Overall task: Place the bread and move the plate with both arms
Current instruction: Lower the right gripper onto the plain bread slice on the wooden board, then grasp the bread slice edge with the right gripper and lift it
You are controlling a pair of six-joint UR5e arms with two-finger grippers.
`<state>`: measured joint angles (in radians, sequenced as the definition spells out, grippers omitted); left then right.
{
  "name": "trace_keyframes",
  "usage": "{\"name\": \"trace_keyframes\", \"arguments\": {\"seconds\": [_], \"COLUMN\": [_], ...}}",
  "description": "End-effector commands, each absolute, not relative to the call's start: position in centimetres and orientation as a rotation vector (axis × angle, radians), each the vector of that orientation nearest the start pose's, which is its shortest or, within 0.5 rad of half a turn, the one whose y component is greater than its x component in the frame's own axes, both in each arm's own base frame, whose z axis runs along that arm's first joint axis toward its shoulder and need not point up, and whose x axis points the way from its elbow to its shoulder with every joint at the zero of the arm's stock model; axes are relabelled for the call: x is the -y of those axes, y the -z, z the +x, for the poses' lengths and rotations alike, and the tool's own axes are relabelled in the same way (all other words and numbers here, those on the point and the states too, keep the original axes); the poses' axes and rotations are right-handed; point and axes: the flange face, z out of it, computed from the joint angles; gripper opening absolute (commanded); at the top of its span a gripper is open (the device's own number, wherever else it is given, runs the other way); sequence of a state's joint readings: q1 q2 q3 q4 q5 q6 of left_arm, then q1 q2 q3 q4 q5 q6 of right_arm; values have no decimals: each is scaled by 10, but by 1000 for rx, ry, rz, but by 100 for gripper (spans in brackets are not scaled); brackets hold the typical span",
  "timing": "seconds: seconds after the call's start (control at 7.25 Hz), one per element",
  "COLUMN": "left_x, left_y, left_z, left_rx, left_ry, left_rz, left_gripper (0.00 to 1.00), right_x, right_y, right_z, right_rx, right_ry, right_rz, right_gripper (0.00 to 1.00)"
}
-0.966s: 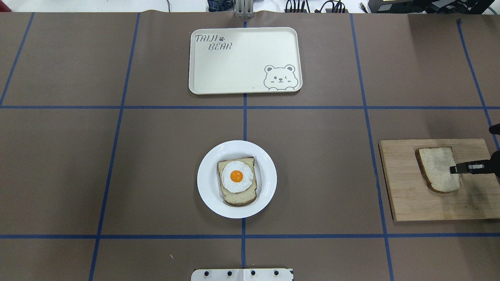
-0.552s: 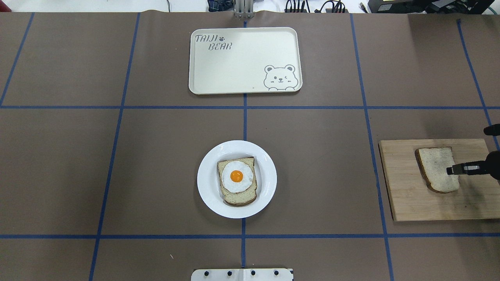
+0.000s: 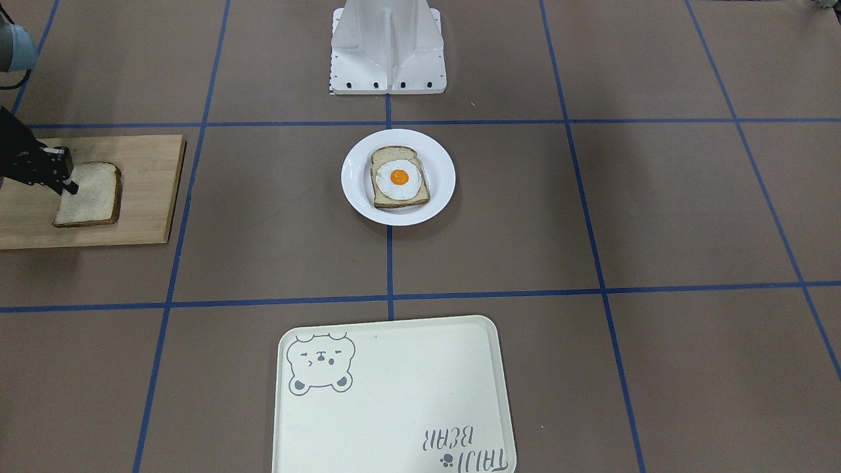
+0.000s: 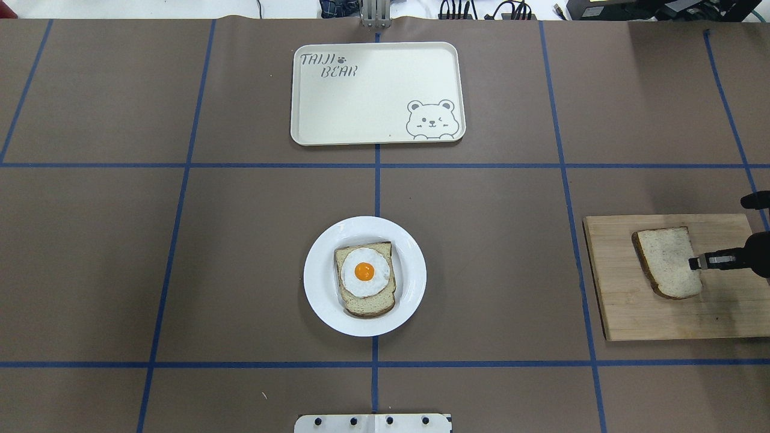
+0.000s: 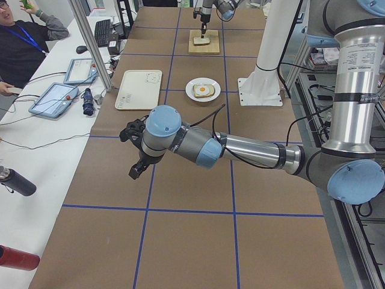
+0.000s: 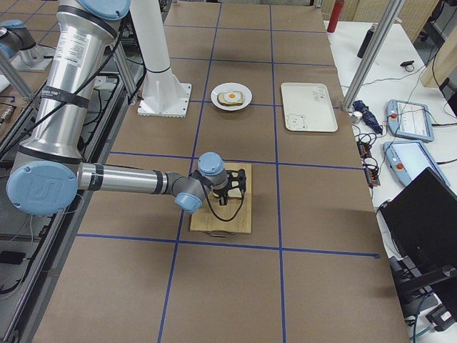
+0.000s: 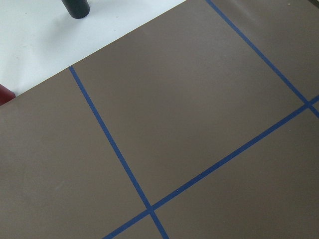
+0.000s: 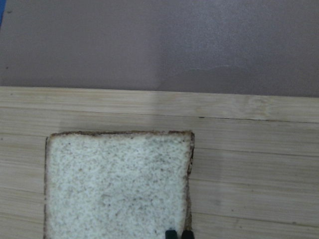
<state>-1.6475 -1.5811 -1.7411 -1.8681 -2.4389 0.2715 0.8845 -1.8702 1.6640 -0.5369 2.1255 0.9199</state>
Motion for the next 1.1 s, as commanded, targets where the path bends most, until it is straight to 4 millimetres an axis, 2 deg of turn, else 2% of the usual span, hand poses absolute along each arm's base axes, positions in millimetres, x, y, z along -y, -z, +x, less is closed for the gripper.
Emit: {"name": "trace_keyframes", "arguments": {"seconds": [0.0,0.28,0.69,0.83,0.97], "left_x": [502,502,502,502,502], "left_y": [-530,-530,-530,-530,-531], "left_z": [-96,-96,-96,-96,-96], "left_rx": [-764,-764,-764,-764,-765], "left_ry": [-386,-386,-384,-384,-382], "left_rz": [589,589,588,588,586], "left_gripper": [99,99,99,99,99], "right_x": [351,350,363,371,380], "right_y": [-628,-610,-583,-572,-560], "right_z": [-183,-176,-127,-119,-119], "right_rx": [949,1007,1138,1187,1214], "right_ry": [20,37,27,39,56], "right_rz": [187,168,153,148,162], "right_gripper": [0,0,0,0,0]}}
